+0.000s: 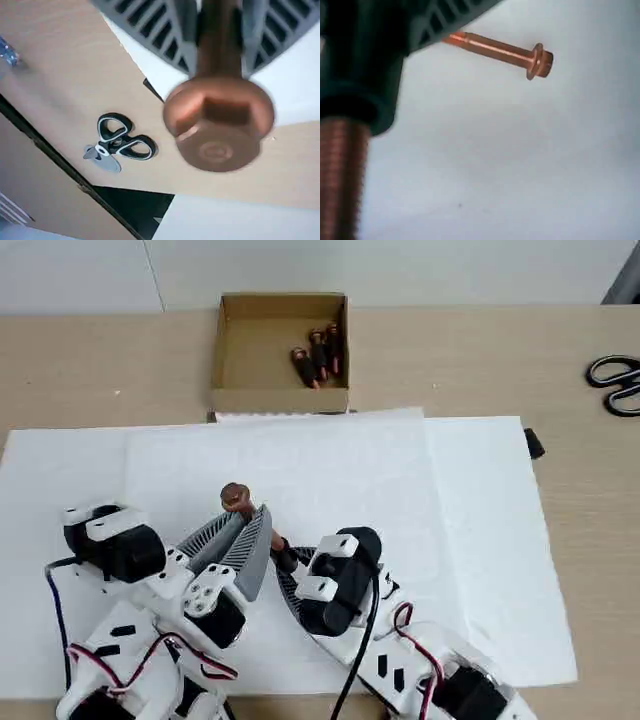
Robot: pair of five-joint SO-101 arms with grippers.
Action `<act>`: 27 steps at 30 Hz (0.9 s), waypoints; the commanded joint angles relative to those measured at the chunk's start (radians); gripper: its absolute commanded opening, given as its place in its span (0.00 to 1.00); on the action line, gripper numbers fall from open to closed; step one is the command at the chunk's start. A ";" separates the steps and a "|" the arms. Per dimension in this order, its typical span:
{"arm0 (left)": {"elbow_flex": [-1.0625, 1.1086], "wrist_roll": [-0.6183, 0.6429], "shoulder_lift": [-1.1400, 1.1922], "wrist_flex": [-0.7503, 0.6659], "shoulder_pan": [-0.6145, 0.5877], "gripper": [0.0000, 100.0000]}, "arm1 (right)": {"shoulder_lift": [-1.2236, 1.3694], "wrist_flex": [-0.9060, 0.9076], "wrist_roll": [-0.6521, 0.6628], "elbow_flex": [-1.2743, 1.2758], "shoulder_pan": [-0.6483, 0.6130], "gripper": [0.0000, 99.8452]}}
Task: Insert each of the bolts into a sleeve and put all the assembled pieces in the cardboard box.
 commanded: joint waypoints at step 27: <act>0.030 -0.084 -0.006 0.055 0.006 0.01 | -0.008 -0.022 0.011 -0.051 0.001 0.00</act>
